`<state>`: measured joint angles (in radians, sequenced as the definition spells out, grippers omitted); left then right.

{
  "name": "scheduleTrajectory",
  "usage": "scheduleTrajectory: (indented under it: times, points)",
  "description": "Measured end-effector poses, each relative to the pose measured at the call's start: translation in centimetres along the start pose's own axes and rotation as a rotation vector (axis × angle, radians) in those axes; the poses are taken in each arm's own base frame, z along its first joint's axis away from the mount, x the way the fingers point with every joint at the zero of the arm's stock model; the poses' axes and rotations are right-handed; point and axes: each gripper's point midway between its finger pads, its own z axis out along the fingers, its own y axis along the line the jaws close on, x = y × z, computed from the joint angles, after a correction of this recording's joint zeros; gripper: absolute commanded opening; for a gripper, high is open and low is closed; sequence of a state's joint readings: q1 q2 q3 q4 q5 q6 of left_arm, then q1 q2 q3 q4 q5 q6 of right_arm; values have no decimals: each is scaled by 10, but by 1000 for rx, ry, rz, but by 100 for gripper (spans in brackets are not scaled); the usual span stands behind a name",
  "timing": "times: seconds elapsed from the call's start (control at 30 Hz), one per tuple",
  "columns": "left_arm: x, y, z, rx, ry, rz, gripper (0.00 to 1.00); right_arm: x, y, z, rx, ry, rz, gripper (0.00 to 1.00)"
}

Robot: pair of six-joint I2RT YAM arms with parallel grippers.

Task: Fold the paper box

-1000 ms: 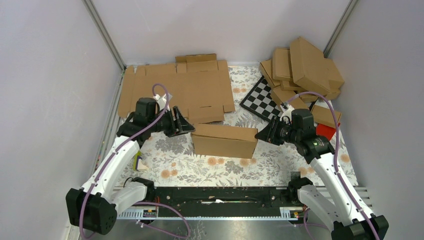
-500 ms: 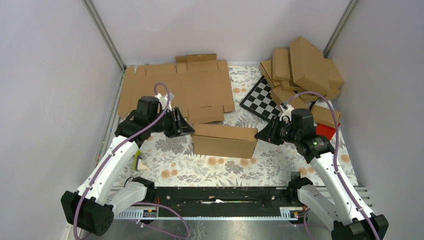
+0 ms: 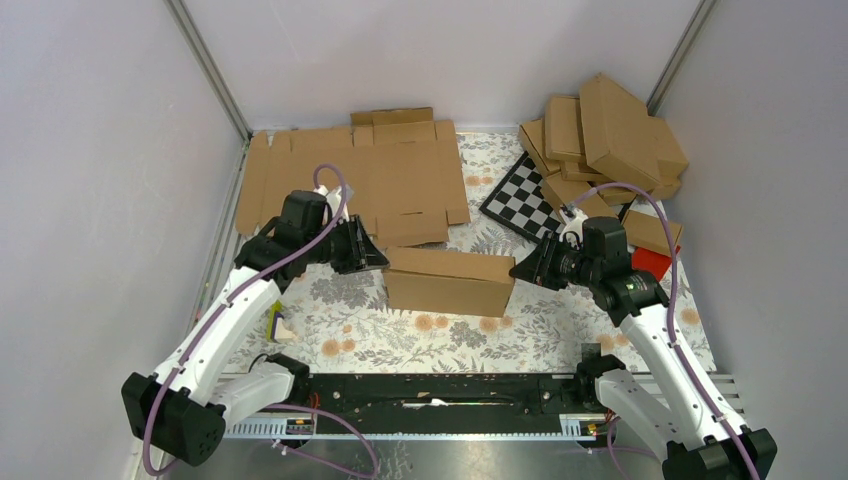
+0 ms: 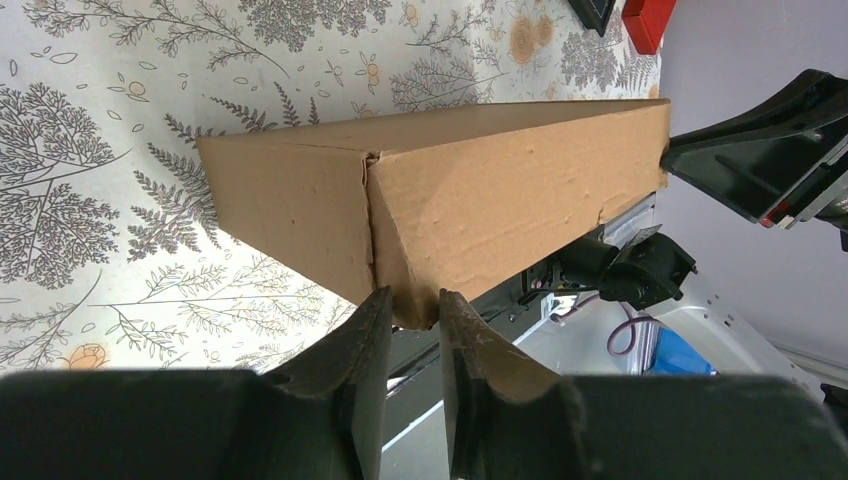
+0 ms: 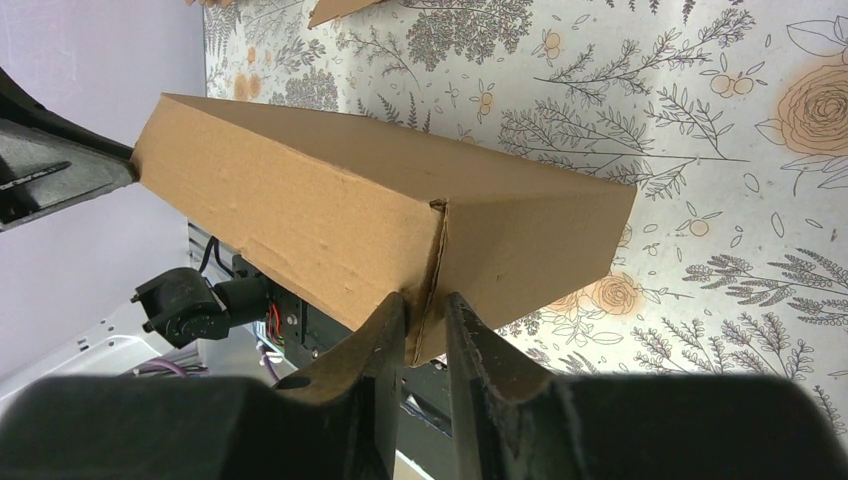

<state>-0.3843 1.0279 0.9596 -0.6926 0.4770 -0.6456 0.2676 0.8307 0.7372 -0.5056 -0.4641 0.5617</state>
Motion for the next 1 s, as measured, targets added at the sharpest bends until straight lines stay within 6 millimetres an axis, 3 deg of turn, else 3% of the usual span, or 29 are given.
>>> scheduleTrajectory:
  times: [0.17,0.43,0.63,0.8,1.0]
  points:
    - [-3,-1,-2,-10,-10,11,27,2,-2,-2,15,14,-11,39]
    - [-7,0,-3,-28,-20,27,28,3,-3,-9,46,38,-22,40]
    - [-9,3,-3,-42,-24,38,27,7,-3,-11,50,51,-23,47]
    - [-9,3,-3,-44,-22,37,27,12,-2,-13,45,70,-20,42]
    - [-9,4,-1,-45,-18,36,27,14,1,-16,30,81,-29,45]
